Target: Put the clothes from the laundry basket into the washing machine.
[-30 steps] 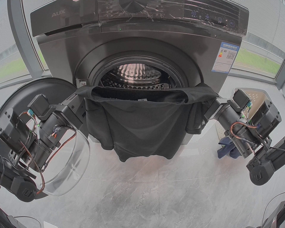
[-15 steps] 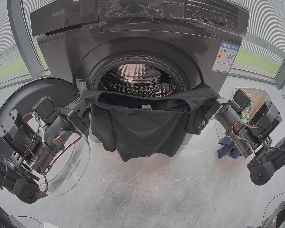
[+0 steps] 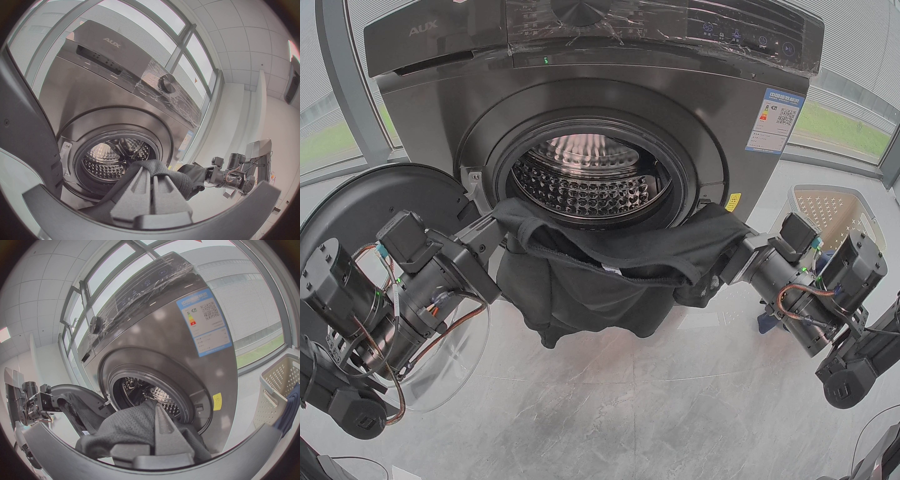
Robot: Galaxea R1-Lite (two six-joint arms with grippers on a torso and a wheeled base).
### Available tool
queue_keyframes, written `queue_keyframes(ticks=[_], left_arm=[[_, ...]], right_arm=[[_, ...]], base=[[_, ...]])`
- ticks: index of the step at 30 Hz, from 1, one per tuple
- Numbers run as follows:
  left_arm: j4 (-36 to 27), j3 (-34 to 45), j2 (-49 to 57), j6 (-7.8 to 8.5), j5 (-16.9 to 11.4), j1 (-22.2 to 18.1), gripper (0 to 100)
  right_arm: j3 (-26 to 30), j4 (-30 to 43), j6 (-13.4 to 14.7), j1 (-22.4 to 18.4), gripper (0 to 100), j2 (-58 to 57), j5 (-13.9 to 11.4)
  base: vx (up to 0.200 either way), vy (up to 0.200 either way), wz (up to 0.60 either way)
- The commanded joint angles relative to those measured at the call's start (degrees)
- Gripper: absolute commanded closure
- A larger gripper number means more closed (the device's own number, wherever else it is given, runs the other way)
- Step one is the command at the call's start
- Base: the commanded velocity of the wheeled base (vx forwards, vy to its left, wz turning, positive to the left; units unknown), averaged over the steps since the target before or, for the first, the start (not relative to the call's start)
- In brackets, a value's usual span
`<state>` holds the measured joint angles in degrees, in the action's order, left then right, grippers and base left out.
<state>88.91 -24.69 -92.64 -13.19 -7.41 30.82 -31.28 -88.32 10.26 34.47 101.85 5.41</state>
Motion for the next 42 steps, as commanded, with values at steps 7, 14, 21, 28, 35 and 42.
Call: queue_keyframes(ticks=[7,14,21,28,35,42], left_arm=[[0.0,-0.8,1.0,-0.26,-0.3,1.7,100],[0.0,-1.3,0.4,0.27,-0.1,2.5,100],[0.0,-1.2,0.0,1.32,0.0,3.5,100],[0.0,-1.3,0.0,1.24,0.0,3.5,100],[0.0,-1.2,-0.1,1.24,-0.1,3.5,100],[0.0,-1.3,-0.6,1.59,-0.1,3.5,100]], right_arm=[[4.2,0.0,0.6,3.8,0,4.6,-0.1],[1.1,0.0,0.1,5.1,0,13.5,-0.5],[-4.3,0.0,-1.6,6.4,0,22.3,-1.5],[-11.8,0.0,-2.5,9.3,0,30.9,-1.7],[-20.8,0.0,-2.3,9.2,0,36.0,-1.6],[-22.1,0.0,-2.0,10.5,0,36.8,-4.4]], base=[[0.0,0.0,0.0],[0.0,0.0,0.0],[0.0,0.0,0.0],[0.0,0.0,0.0],[0.0,0.0,0.0],[0.0,0.0,0.0]])
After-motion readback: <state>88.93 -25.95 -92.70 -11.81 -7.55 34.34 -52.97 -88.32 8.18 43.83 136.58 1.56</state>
